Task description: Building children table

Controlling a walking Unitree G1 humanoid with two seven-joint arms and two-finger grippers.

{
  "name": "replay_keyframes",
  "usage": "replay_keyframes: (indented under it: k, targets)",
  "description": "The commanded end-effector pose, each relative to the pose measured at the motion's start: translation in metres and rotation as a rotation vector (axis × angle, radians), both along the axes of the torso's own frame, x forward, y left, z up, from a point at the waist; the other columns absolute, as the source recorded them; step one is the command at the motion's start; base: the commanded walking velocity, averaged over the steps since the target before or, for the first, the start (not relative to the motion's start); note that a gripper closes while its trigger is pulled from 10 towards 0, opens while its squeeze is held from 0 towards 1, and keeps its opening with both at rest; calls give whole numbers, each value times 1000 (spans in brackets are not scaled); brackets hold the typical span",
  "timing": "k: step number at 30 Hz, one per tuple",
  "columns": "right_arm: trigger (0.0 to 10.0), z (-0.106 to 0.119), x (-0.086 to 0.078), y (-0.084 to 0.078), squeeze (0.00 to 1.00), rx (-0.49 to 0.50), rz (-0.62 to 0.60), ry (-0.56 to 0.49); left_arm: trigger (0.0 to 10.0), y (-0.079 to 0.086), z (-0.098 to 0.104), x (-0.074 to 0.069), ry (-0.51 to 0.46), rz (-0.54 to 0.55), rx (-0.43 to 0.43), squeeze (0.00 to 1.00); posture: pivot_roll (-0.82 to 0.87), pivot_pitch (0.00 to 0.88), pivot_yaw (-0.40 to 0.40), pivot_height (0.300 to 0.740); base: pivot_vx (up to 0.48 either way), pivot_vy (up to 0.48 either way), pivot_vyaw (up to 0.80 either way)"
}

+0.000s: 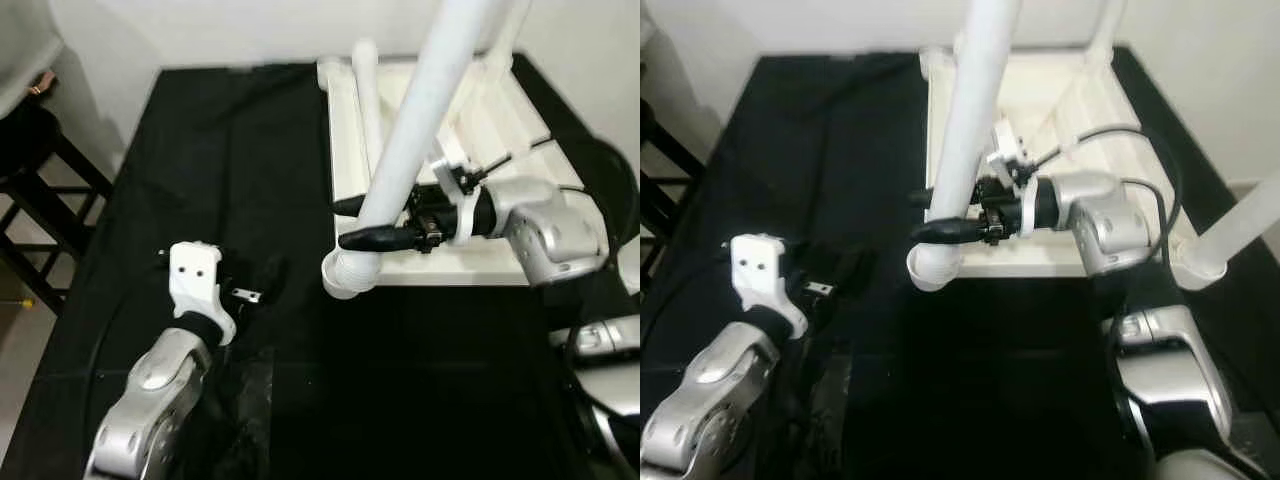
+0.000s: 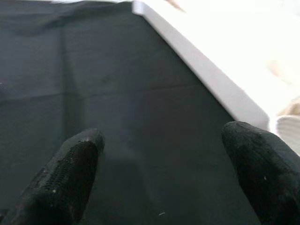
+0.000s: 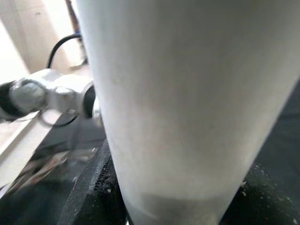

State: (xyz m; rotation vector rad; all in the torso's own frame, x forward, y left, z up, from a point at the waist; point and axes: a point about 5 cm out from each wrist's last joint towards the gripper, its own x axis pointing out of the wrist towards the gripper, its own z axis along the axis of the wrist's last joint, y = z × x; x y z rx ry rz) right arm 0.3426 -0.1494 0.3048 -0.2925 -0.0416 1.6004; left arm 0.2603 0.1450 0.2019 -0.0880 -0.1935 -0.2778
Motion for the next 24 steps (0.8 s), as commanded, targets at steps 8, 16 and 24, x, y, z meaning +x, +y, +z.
replay_keyframes:
  k: [8, 16, 24]
  targets:
    - [10000, 18, -5, 20, 0, -106, 143, -55, 10000, 12, 16, -7, -40, 62, 44, 0, 52, 445, -2, 740, 0, 0, 0]
    - [10000, 12, 3, 37, 0, -203, 166, -94, 10000, 20, 33, -11, -86, 96, 46, 0, 64, 443, -31, 740, 0, 0, 0]
    - [10000, 15, 18, 49, 0, -169, 121, -138, 10000, 21, 36, -18, -89, 97, 54, 0, 65, 430, -40, 740, 0, 0, 0]
